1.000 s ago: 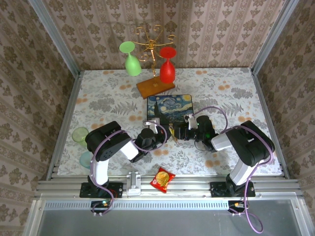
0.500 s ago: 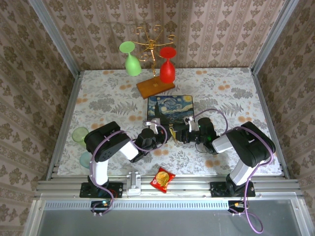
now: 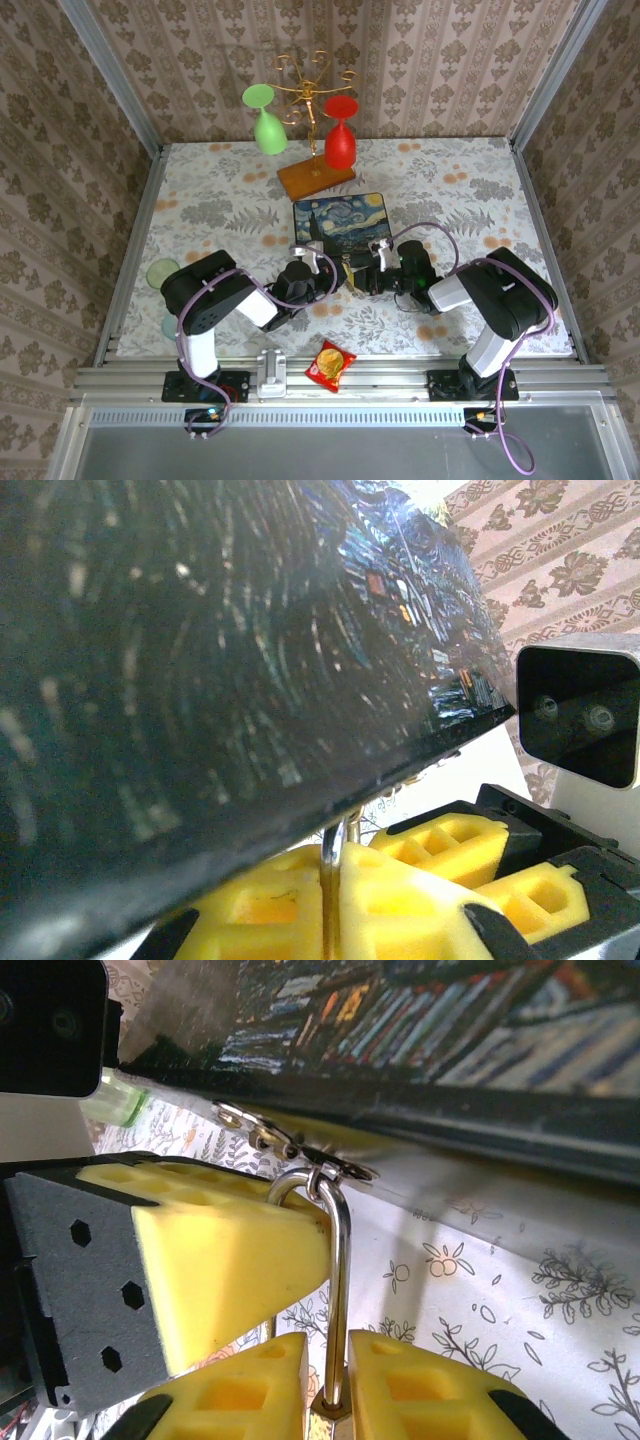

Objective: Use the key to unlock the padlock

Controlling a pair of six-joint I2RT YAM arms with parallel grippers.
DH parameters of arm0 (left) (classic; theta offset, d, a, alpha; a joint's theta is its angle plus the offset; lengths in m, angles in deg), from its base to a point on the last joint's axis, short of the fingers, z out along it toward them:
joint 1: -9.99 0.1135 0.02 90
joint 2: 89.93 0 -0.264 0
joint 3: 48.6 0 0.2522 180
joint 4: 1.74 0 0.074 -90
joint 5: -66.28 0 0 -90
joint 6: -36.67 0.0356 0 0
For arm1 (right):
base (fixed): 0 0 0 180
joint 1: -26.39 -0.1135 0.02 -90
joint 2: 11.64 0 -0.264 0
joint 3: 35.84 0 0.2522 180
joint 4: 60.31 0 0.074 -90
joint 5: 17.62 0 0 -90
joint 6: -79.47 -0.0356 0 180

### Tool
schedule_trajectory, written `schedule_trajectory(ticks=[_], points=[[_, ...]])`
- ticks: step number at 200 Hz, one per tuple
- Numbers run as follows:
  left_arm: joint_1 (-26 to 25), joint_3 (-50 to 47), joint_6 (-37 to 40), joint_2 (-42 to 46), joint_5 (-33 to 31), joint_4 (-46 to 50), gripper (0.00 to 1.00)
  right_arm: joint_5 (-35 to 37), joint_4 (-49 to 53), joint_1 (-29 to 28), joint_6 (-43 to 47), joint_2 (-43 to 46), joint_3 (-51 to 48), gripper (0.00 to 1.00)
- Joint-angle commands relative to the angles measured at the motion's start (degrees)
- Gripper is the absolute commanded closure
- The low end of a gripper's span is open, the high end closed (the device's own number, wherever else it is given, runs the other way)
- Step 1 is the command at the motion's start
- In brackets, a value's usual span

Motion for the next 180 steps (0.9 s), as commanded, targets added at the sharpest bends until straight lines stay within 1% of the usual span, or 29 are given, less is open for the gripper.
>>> schedule_trajectory(ticks=[1,22,32,47,57,66,73,86,102,121,131,141,148,164,180], points=[[-0.59,-1.04,-0.15,1.19,1.21,-0.17,0.91,1.05,1.18,-0.61,-1.36,-3.46,0.62,0.85],[-0.6,-1.29,-0.31,1.86,1.15,-0.26,0.9,1.5,-1.59,-0.7,-2.71,-5.07,0.42,0.92],[-0.64,-1.63,-0.57,2.27,0.98,-0.51,0.88,2.18,-2.68,-0.83,-3.25,-5.12,-0.01,0.95],[-0.63,-2.4,-0.82,3.48,0.39,-0.78,0.8,4.59,-2.52,-1.17,-3.78,-4.06,-0.67,0.98],[-0.88,-3.07,-0.7,5.31,-0.61,0.06,0.75,7.14,0.61,-1.4,-4.01,-2.66,-0.56,1.0],[-0.95,-3.08,-0.03,7.88,-1.14,2.62,0.68,9.69,4.21,-1.73,-4.45,-0.8,-0.4,1.0],[-1.2,-2.95,0.64,10.23,-1.61,5.59,0.63,11.67,6.3,-2.15,-5.02,0.46,-0.46,1.0],[-1.62,-1.87,2.7,14.78,-1.85,11.54,0.58,14.32,9.25,-2.92,-6.15,2.89,-0.73,1.0],[-2.07,-0.59,4.49,20.7,-3.38,20.37,0.53,19.37,13.75,-4.21,-8.21,6.02,-0.83,1.0],[-1.56,3.65,8.91,26.4,-4.56,34.54,0.49,24.73,18.62,-6.25,-11.11,9.32,-0.49,1.0],[-1.25,7.45,13.95,27.98,-5.58,42.3,0.49,28.71,21.99,-7.77,-12.99,10.88,0.06,1.0],[-0.95,12.19,19.77,28.04,-6.78,50.51,0.49,31.9,24.62,-9.52,-14.73,11.93,0.72,1.0],[-0.58,15.19,23.33,27.34,-7.85,54.37,0.48,33.54,25.16,-10.56,-16.35,12.33,0.81,1.0],[1.07,20.83,31.24,23.25,-9.65,59.54,0.48,35.2,23.59,-12.46,-19.4,12.07,0.84,1.0],[3.63,26.16,35.44,17.45,-7.92,63.01,0.51,37.29,22.76,-13.35,-22.69,10.24,1.25,1.0]])
